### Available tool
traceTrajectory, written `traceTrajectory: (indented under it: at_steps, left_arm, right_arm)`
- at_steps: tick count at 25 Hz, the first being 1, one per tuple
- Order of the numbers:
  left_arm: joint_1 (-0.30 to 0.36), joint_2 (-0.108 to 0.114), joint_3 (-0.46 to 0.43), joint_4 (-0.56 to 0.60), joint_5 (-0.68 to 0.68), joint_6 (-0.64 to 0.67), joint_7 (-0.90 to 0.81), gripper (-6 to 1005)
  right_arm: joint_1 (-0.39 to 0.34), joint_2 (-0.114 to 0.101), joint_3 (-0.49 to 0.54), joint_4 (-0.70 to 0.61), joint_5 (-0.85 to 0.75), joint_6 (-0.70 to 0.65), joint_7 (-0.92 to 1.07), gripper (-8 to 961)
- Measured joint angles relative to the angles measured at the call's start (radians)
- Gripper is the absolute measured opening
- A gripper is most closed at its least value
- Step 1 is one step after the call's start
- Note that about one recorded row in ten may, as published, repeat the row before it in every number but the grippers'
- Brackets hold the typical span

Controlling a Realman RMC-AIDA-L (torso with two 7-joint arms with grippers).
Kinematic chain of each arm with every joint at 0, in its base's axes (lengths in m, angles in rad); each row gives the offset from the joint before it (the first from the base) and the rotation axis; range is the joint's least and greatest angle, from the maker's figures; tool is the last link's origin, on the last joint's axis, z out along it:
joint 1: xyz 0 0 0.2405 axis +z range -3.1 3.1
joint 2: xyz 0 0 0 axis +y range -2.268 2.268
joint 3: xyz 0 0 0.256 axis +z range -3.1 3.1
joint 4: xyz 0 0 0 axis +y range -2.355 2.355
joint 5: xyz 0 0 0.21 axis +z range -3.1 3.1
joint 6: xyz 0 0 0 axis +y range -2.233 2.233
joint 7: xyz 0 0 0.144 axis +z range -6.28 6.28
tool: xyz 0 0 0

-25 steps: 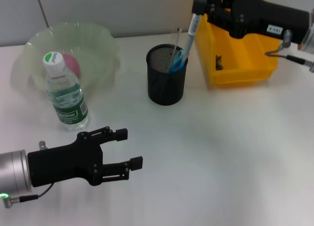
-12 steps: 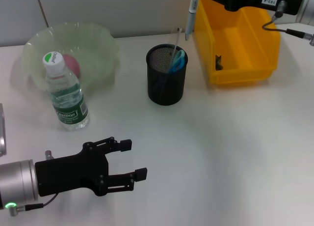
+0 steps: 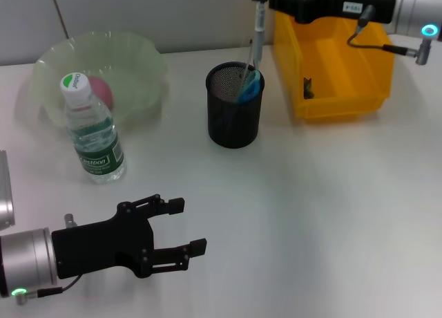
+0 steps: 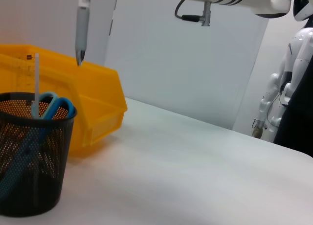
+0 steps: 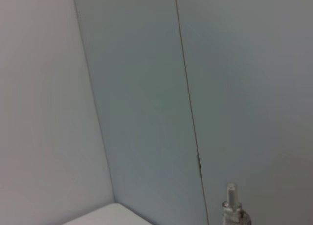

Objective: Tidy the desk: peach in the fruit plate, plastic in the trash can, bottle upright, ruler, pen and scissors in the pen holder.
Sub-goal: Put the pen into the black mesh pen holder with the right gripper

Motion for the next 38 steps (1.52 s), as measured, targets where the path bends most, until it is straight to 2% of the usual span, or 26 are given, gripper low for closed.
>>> traceTrajectory:
  at_steps: [9,18,24,32,38]
  left_arm:
    - [-0.004,0.001,0.000,-0.011,0.000,-0.060,0.014,852]
    - [0.002,0.012,0.000,-0.010,0.000,-0.064,0.016,852]
    - [0.004,0.014,0.000,-0.012,0.000,-0.064,0.017,852]
    - [0.006,0.019,-0.003,-0.012,0.000,-0.066,0.010,852]
    - [0.005,0.025,-0.012,-0.007,0.000,-0.063,-0.015,852]
  right_arm:
    - [0.007,0.023,-0.061,0.112,0.010,0.120,-0.089,187]
    - [0.049,0.025,-0.064,0.197,0.013,0.176,-0.145,189]
    - [0.109,0.026,-0.065,0.293,0.013,0.280,-0.178,191]
    - [0.105,0.027,-0.067,0.298,0.014,0.277,-0.174,193]
    - [0.092,0.028,-0.067,0.296,0.017,0.273,-0.173,434]
